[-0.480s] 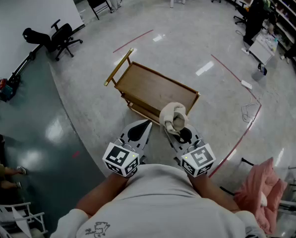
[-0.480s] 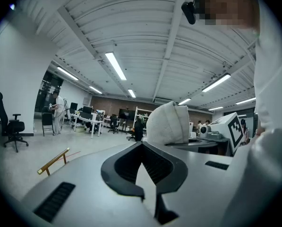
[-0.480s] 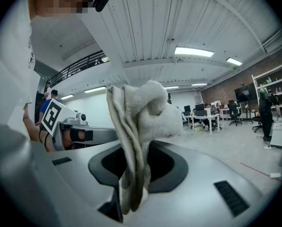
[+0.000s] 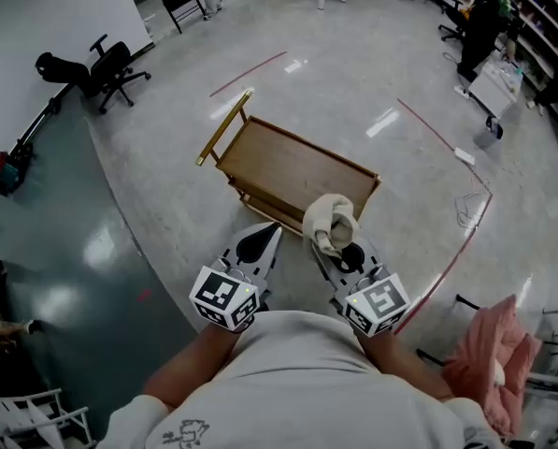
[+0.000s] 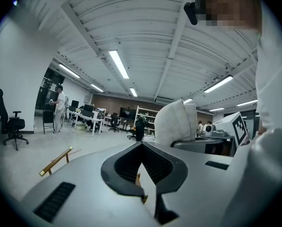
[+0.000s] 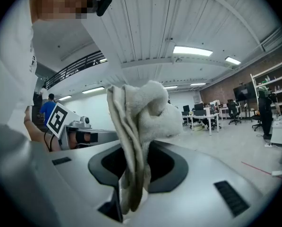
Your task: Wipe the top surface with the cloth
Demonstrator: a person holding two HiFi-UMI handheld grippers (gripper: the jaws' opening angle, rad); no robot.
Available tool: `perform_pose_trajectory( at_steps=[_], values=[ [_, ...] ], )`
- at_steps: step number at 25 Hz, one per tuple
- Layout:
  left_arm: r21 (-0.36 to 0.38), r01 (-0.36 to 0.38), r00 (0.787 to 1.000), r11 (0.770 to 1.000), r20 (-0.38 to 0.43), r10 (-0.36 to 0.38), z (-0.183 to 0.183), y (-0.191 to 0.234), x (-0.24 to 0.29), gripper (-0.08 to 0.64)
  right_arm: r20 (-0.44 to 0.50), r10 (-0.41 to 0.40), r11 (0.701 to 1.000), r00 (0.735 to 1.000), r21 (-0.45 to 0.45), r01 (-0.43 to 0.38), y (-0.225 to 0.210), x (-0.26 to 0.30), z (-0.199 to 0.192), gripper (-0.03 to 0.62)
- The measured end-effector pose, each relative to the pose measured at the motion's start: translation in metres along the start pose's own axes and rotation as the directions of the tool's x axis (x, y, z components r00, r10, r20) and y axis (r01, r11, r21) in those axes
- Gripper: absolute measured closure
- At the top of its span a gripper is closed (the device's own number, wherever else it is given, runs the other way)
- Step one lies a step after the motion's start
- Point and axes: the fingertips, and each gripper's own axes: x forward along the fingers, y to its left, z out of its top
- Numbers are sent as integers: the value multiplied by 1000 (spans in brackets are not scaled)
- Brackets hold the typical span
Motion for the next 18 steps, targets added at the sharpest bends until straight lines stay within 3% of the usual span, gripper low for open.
perform_pose_trajectory(
  at_steps=[5, 18],
  values=[
    [5, 39, 999, 999, -15, -39, 0, 50, 7, 552, -19, -31, 998, 999, 51, 32, -5, 57, -8, 486],
    [-17, 150, 987, 989, -54, -151, 35, 220, 1, 552, -50, -92, 993, 995, 72, 95, 24, 234, 9, 486]
  ],
)
